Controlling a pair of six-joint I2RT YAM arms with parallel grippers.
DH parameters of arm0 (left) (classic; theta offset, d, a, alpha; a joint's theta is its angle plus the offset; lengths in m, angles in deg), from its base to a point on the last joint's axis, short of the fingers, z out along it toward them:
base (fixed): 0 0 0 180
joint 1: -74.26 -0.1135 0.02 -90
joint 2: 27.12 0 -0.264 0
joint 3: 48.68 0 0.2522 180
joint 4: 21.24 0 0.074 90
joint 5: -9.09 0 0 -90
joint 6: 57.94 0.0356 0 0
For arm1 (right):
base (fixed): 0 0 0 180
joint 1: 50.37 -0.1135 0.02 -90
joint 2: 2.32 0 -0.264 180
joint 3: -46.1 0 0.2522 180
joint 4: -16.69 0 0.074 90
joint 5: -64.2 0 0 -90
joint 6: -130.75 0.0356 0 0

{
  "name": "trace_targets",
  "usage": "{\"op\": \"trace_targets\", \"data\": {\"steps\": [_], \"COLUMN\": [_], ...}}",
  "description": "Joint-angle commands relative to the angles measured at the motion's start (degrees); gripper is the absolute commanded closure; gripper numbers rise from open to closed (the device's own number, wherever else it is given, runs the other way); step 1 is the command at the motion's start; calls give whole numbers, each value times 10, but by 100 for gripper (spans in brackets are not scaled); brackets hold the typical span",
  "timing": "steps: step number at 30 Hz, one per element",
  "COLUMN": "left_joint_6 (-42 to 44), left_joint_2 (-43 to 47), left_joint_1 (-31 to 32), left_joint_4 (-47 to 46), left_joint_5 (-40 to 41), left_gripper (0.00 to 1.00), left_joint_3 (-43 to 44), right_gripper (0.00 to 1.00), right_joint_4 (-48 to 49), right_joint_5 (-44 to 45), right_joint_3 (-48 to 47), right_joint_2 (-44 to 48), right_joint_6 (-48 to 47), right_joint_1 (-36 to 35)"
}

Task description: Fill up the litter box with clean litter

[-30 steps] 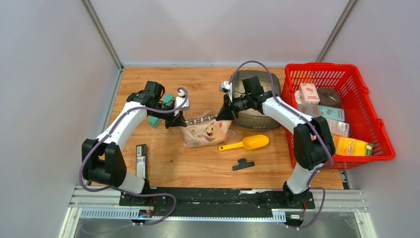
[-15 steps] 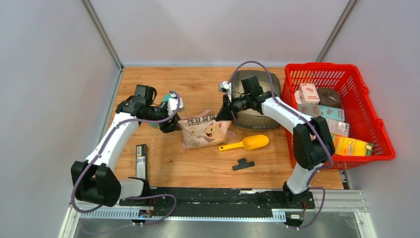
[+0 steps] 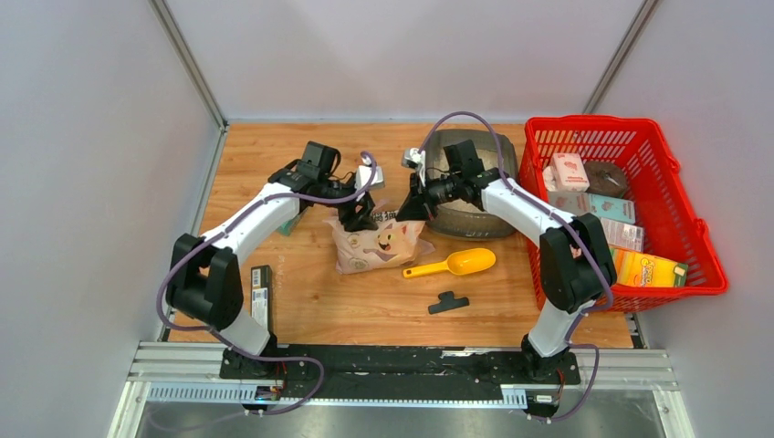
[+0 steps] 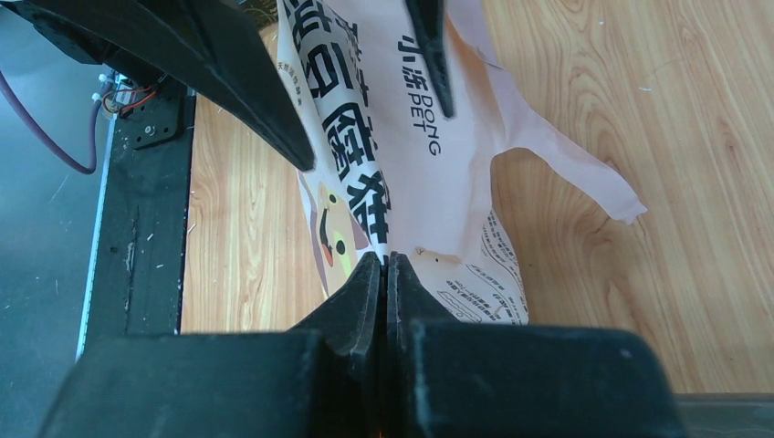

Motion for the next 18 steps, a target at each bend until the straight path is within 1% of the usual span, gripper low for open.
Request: {"op": "trace_targets", "data": {"steps": [1, 3, 4, 5, 6, 7, 8, 9, 10, 12, 13, 14, 15, 16, 18], "left_joint_6": [-51, -62, -65, -65, -62, -58, -34, -18, 16, 47, 64, 92, 100, 104, 95], "left_joint_2": [-40, -63, -69, -82, -88, -93, -103, -107, -112, -111, -110, -108, -106, -98, -86], "left_joint_1": [9, 15, 16, 17, 17, 17, 17, 17, 17, 16, 16, 16, 12, 9, -5], "left_joint_4": [-56, -56, -51, -44, -19, -1, 21, 69, 93, 152, 172, 188, 205, 207, 193], "left_joint_5": [-24, -38, -45, -51, -63, -68, -71, -75, -76, -69, -67, -63, -57, -55, -54], "left_gripper": [32, 35, 41, 44, 48, 56, 60, 64, 71, 75, 81, 85, 93, 98, 100], "left_joint_3": [57, 71, 86, 94, 102, 119, 127, 135, 144, 146, 148, 147, 145, 135, 114], "right_gripper": [100, 100, 100, 100, 100, 100, 100, 100, 100, 100, 100, 100, 100, 100, 100], "right_joint_4": [42, 49, 50, 53, 53, 52, 53, 52, 52, 50, 50, 48, 48, 44, 34], "right_joint_5": [-1, 0, 1, 1, 4, 3, 4, 4, 3, 4, 3, 3, 4, 5, 3], "right_joint_3": [-28, -28, -29, -29, -29, -30, -30, -30, -29, -29, -28, -28, -28, -26, -27], "right_joint_2": [4, 3, 3, 2, 0, 0, 1, 1, 2, 1, 1, 2, 2, 3, 7], "right_joint_6": [25, 32, 36, 38, 39, 39, 39, 39, 40, 42, 44, 46, 45, 45, 37], "right_joint_1": [-6, -8, -8, -9, -8, -7, -7, -7, -4, -2, -1, 3, 4, 9, 15]}}
